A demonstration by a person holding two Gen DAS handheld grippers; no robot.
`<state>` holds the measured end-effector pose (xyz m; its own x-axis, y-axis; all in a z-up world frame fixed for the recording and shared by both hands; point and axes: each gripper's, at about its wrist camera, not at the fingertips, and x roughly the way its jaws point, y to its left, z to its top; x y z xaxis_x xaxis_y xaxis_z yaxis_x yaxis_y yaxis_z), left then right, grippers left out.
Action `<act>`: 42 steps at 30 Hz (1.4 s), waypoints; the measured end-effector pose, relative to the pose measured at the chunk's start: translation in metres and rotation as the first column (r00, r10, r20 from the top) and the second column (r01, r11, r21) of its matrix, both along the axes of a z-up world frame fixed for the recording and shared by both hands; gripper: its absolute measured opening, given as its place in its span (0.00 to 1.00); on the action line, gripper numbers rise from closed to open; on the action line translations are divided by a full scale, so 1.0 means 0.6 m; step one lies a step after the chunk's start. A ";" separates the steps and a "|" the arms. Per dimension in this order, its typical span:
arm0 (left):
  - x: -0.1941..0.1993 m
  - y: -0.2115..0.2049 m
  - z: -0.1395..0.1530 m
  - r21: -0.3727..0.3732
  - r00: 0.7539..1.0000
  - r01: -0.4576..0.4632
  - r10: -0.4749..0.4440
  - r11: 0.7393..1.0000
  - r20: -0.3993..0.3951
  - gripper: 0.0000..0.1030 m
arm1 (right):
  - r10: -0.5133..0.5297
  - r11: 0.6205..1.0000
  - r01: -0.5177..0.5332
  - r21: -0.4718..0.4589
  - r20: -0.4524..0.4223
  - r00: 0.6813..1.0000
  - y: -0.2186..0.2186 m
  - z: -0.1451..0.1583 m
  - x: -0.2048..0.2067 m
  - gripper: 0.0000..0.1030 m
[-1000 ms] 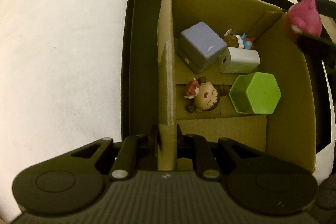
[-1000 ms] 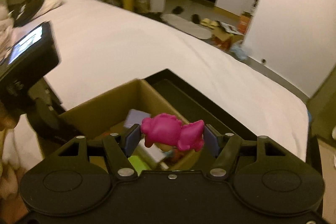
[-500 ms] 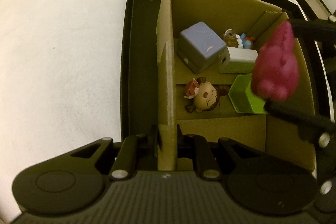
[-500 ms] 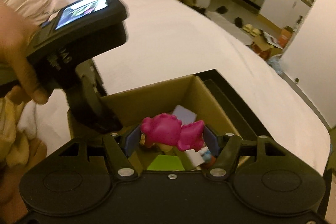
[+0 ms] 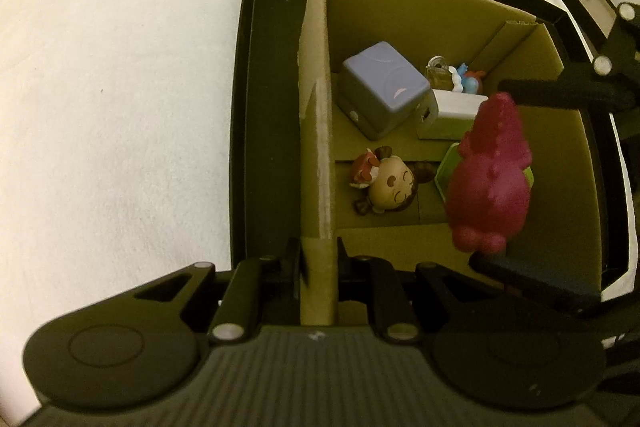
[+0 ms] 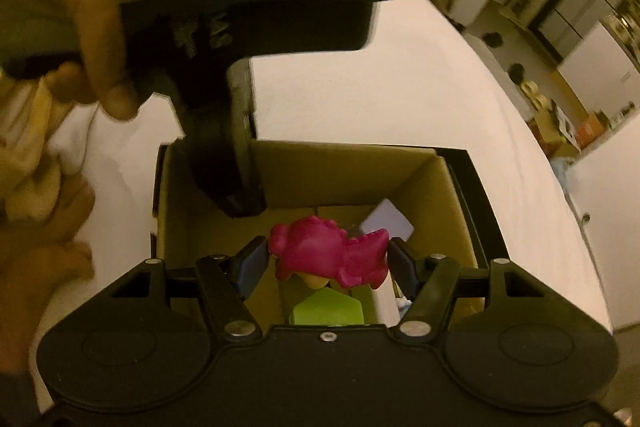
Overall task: Organize rigid objects
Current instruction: 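Lower the pink plush into the box beside the doll and open the right gripper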
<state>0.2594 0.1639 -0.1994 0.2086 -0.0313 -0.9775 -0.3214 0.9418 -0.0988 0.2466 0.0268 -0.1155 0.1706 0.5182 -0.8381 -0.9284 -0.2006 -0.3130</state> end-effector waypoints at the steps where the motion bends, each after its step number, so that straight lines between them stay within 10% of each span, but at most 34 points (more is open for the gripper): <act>1: 0.000 0.000 0.000 0.000 1.000 0.000 0.000 1.000 0.000 0.13 | 0.022 1.000 -0.022 -0.005 0.010 1.000 -0.001 -0.003 -0.006 0.62; 24: -0.001 -0.001 -0.005 0.003 1.000 -0.002 0.002 1.000 -0.002 0.13 | -0.040 0.981 0.001 -0.196 -0.197 0.980 0.056 -0.037 0.043 0.65; 42: -0.003 -0.005 0.008 0.008 1.000 -0.006 0.006 1.000 -0.008 0.15 | -0.244 0.969 0.245 -0.025 -0.237 0.940 -0.024 0.033 0.067 0.72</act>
<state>0.2573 0.1609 -0.1946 0.2009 -0.0225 -0.9793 -0.3281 0.9404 -0.0890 0.2871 0.0125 -0.0959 0.0896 0.4894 -0.8674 -0.9960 0.0430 -0.0786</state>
